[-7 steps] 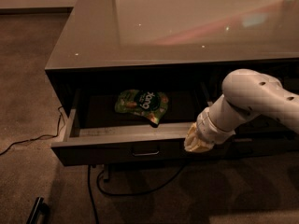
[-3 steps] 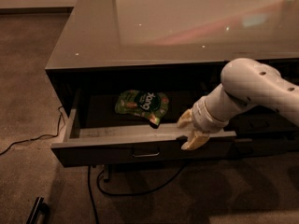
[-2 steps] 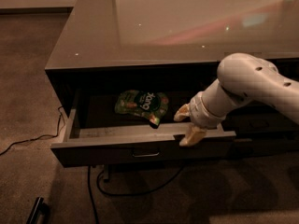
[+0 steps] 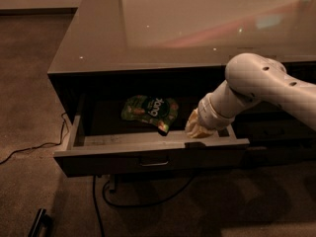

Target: Open top drawer

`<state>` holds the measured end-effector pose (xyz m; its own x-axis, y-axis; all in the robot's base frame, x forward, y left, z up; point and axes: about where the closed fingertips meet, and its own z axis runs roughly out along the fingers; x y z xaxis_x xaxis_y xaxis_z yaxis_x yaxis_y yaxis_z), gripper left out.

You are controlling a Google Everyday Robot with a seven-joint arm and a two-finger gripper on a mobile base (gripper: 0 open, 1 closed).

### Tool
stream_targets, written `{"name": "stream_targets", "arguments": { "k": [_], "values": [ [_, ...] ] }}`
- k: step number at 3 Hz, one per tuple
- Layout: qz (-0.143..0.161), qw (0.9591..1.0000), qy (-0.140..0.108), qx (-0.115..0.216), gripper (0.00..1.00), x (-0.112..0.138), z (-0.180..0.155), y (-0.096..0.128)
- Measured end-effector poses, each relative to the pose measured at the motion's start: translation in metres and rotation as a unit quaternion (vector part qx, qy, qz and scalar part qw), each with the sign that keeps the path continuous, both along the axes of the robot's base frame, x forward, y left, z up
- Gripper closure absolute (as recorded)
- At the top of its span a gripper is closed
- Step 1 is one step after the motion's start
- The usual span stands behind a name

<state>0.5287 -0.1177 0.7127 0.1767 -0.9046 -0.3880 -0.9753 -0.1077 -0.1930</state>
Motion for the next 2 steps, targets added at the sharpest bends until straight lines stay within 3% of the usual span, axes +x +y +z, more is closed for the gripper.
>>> {"name": "stream_targets", "arguments": {
  "k": [1, 2],
  "values": [
    [-0.003, 0.9999, 0.013, 0.002, 1.0, 0.0112, -0.0127, -0.0006],
    [-0.002, 0.9998, 0.022, 0.002, 1.0, 0.0208, -0.0226, 0.0003]
  ]
}}
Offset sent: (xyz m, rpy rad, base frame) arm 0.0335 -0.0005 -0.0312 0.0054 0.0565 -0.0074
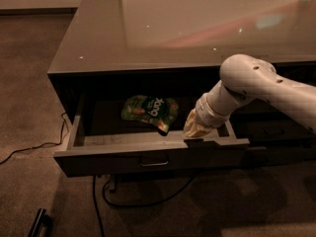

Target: Open top drawer

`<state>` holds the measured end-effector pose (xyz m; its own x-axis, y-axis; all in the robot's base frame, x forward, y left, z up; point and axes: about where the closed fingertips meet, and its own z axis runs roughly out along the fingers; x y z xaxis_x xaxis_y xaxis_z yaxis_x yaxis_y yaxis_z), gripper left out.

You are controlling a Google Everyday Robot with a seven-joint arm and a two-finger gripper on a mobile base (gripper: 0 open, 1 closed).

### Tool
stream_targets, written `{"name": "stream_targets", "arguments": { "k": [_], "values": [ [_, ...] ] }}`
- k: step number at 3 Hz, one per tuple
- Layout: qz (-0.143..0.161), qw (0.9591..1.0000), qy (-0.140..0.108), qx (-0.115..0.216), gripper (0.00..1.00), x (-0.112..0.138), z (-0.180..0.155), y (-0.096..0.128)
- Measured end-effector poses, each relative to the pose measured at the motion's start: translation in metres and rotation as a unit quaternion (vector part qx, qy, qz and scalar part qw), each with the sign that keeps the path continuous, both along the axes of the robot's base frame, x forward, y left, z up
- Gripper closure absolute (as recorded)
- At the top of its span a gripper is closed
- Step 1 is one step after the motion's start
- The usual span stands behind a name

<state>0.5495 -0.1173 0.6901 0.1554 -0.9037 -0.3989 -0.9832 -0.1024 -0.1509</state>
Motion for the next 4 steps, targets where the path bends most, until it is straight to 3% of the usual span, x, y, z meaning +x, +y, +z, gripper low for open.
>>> {"name": "stream_targets", "arguments": {
  "k": [2, 4],
  "values": [
    [0.017, 0.9996, 0.024, -0.003, 1.0, 0.013, -0.025, 0.015],
    [0.024, 0.9961, 0.084, -0.014, 1.0, 0.002, -0.075, 0.014]
  ]
}}
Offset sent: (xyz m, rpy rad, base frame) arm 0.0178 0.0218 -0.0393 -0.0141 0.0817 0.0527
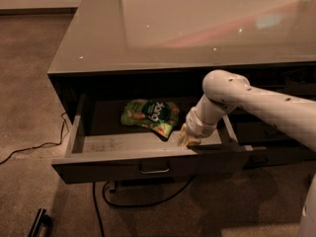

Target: Open top drawer

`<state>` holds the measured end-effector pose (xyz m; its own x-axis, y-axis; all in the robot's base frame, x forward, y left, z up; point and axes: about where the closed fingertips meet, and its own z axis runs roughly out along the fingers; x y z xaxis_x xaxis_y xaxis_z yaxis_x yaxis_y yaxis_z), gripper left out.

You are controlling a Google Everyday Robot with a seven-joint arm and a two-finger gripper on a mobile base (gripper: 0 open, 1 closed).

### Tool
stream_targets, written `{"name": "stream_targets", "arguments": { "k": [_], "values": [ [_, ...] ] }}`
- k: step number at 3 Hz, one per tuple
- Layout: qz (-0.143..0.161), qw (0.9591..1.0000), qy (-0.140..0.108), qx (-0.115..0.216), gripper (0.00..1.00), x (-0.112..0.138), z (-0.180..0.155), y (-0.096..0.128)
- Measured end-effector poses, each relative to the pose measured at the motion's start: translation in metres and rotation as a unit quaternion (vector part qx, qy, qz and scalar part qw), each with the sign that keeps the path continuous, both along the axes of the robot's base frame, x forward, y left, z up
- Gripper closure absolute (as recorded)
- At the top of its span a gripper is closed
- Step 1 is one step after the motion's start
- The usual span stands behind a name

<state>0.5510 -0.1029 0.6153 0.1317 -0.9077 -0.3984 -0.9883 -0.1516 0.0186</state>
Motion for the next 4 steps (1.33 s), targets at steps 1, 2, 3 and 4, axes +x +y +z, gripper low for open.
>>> {"name": "stream_targets", "arguments": {
  "k": [1, 2, 3, 4],
  "values": [
    [-0.012, 0.9997, 0.02, -0.01, 1.0, -0.011, -0.014, -0.013],
    [-0.023, 0.9993, 0.023, -0.019, 1.0, -0.02, -0.015, -0.02],
    [-0.03, 0.9989, 0.012, -0.035, 1.0, -0.033, -0.004, -0.025],
    [-0.032, 0.9987, 0.009, -0.038, 1.0, -0.034, -0.002, -0.025]
  ]
}}
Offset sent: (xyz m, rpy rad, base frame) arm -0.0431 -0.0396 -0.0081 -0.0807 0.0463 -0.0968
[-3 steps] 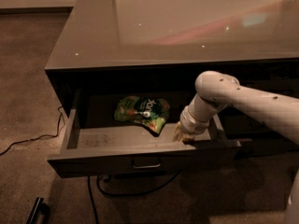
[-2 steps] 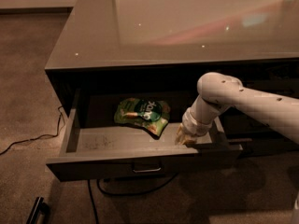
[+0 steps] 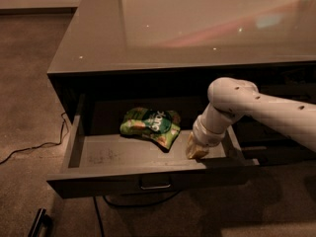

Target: Open top drawer

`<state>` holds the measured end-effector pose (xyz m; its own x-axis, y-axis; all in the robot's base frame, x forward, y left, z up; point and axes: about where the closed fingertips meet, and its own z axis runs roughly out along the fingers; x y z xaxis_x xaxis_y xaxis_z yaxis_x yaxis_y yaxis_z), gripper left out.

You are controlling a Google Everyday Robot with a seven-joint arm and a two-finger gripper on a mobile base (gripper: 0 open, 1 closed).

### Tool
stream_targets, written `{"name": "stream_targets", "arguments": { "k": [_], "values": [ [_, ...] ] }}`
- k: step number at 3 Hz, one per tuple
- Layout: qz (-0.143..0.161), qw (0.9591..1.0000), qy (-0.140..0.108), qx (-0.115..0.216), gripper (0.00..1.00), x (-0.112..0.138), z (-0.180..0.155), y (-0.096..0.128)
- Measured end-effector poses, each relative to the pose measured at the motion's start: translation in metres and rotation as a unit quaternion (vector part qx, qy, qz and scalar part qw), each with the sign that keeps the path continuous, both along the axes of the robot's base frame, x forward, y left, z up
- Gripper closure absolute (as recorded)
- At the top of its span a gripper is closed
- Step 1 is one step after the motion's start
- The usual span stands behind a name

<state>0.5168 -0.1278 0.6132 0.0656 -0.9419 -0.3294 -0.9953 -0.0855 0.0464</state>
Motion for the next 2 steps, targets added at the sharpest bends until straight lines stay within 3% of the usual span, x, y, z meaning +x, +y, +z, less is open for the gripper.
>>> {"name": "stream_targets", "arguments": {
  "k": [1, 2],
  "values": [
    [-0.005, 0.9996, -0.024, -0.017, 1.0, -0.0194, 0.0202, -0.0011],
    [-0.001, 0.9993, -0.028, -0.023, 0.81, -0.0251, 0.0272, -0.0013]
  ]
}}
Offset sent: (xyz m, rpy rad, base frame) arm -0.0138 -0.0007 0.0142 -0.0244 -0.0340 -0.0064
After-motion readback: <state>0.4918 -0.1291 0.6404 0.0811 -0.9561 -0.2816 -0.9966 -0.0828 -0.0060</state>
